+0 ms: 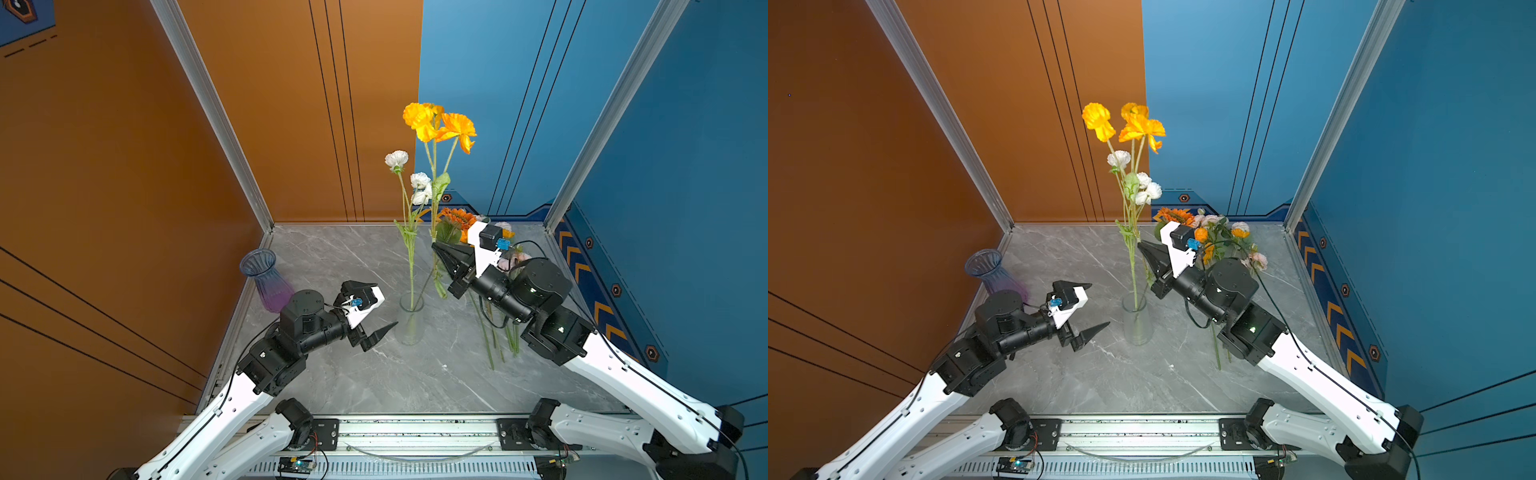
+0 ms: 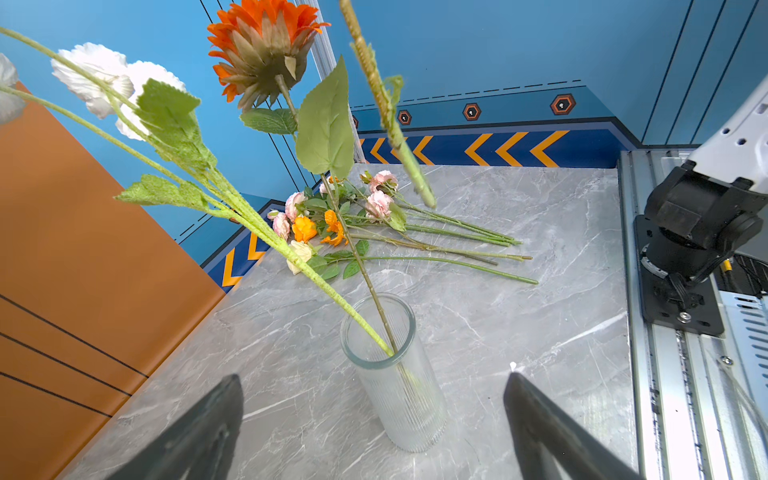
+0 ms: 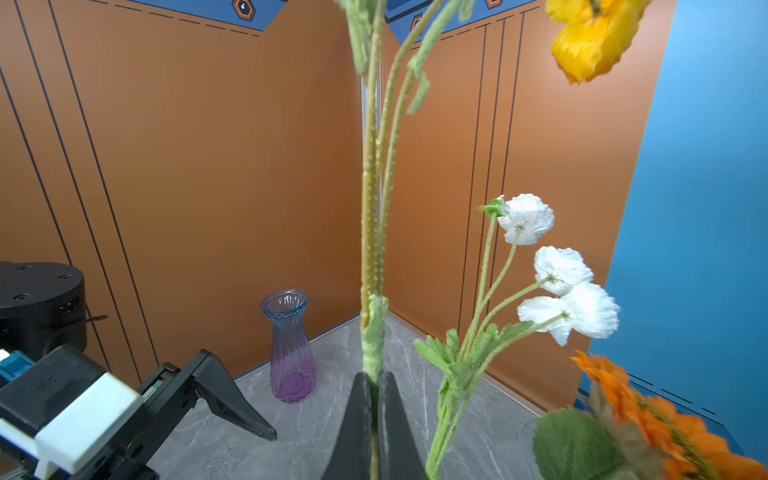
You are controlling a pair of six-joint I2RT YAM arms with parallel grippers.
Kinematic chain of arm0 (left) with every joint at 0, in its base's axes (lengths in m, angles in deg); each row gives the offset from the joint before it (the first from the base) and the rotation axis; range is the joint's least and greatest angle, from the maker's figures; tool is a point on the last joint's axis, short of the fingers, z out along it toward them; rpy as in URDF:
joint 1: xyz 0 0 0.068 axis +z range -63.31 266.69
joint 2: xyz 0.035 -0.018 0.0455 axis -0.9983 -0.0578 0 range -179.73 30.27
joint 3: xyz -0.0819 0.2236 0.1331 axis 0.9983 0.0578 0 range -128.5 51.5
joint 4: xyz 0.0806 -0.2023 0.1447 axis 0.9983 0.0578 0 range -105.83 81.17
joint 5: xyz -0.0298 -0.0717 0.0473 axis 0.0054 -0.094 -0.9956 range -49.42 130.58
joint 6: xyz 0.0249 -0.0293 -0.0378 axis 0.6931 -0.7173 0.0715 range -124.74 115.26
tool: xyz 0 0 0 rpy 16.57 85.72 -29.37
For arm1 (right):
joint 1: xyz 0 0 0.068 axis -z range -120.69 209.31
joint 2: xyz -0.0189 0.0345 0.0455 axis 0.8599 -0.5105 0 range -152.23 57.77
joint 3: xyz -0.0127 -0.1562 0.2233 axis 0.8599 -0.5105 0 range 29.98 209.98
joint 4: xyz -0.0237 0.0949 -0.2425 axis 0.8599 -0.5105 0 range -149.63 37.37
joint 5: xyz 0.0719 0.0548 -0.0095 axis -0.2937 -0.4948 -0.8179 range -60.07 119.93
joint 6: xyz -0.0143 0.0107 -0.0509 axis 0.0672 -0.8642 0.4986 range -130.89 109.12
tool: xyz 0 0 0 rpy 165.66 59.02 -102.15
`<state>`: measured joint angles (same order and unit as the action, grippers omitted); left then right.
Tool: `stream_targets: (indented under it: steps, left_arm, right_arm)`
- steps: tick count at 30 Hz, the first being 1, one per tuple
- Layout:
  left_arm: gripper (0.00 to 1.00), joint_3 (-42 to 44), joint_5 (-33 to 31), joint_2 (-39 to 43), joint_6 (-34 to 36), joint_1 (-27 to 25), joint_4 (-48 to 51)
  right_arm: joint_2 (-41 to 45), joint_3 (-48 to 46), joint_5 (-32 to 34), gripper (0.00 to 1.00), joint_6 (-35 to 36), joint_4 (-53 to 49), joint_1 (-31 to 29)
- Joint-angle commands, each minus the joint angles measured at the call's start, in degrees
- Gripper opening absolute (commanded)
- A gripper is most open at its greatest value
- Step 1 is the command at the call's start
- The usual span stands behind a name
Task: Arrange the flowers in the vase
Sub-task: 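Carry the yellow poppies to the clear vase and lower stems in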
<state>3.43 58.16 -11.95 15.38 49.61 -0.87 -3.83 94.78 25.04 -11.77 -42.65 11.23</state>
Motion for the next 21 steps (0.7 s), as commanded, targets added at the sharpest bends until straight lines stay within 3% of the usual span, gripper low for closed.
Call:
stream_targets:
  steps: [1,11,21]
  left_arm:
    - [0.98,0.3,1.3,0.6,0.4,0.7,0.6]
    - [0.98,0.4,2.0,1.2,0.2,1.4,0.1]
    - [0.98,0.4,2.8,0.5,-0.1,1.8,-0.2]
  right_arm:
    - [-3.3,0.5,-3.1,0.00,1.4,7.1,-1.7]
    - [-12.4,0.5,-2.4,0.00,0.1,11.7,-4.1]
    - [-13.7,-6.4,1.6,0.00,-0.7,16.4,-4.4]
